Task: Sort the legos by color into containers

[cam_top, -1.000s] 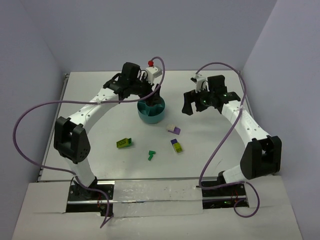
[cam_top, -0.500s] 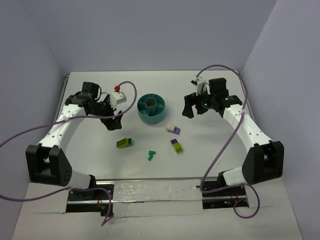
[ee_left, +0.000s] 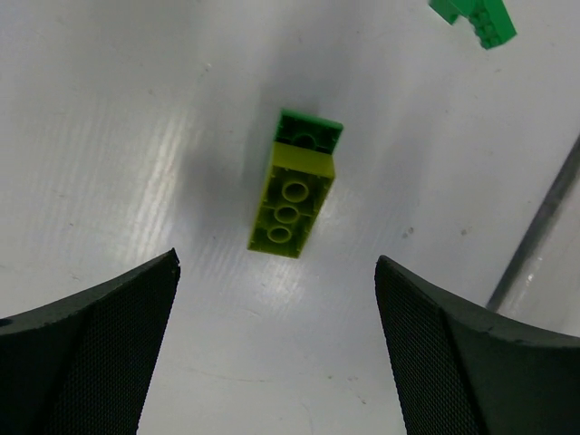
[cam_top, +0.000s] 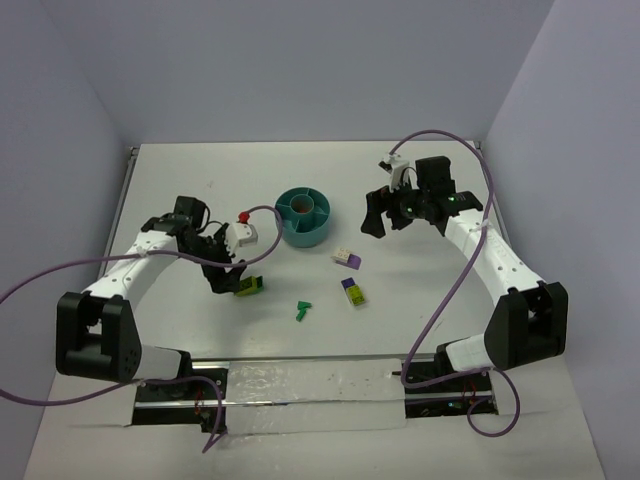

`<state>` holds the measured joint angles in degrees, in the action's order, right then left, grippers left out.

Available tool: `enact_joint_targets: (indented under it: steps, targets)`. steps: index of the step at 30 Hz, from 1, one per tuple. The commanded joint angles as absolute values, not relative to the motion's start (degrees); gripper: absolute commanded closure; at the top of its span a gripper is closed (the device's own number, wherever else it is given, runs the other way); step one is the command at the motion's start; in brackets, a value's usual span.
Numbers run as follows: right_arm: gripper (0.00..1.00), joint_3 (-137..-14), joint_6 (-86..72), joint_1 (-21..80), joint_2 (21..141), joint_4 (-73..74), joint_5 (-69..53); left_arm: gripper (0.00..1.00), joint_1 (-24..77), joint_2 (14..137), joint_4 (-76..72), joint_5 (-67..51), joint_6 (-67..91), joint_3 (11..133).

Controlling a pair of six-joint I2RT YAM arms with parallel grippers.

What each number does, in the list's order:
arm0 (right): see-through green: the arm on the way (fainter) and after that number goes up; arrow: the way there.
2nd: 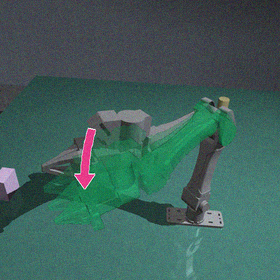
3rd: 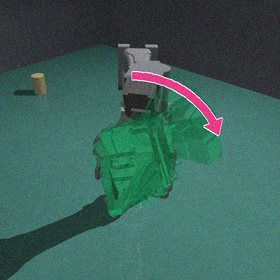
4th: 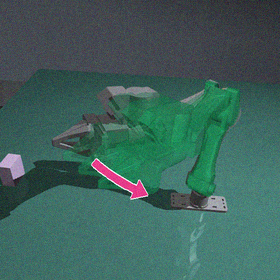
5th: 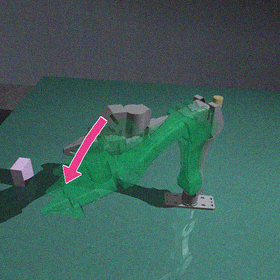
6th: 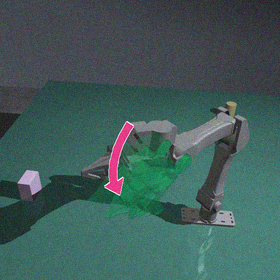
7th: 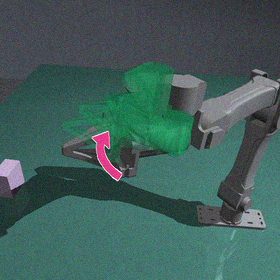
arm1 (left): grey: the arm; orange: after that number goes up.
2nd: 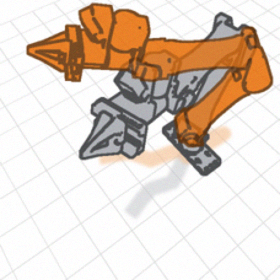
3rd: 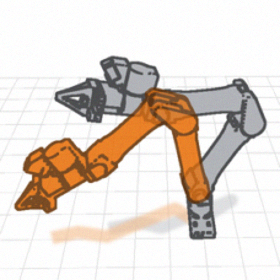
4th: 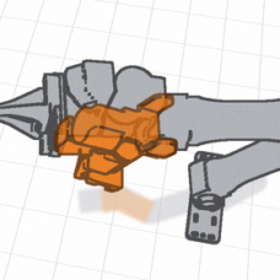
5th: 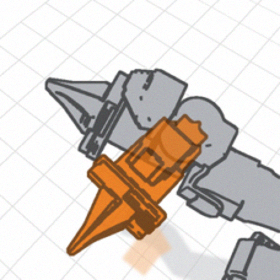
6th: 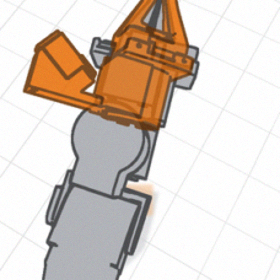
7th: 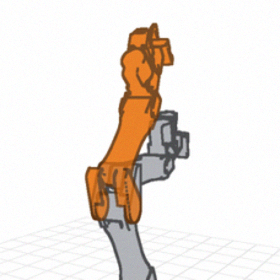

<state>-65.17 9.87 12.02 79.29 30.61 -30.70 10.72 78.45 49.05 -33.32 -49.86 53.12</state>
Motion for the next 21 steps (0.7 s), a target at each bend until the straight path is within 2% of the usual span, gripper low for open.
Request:
enact_joint_targets:
  steps: [1, 12, 21]
  targets:
    - [0.00, -65.8, 9.7, 12.6, 77.5, 29.2, -31.3, 0.05, 11.1, 79.7, 41.6, -34.7, -49.9, 53.3]
    - [0.00, -66.5, 10.0, 12.7, 78.9, 30.0, -30.6, 0.09, 12.8, 81.4, 40.0, -41.0, -56.7, 51.4]
    - [0.00, -66.5, 9.9, 12.7, 79.5, 29.7, -30.6, 0.11, 15.1, 82.0, 37.1, -39.9, -56.7, 48.2]
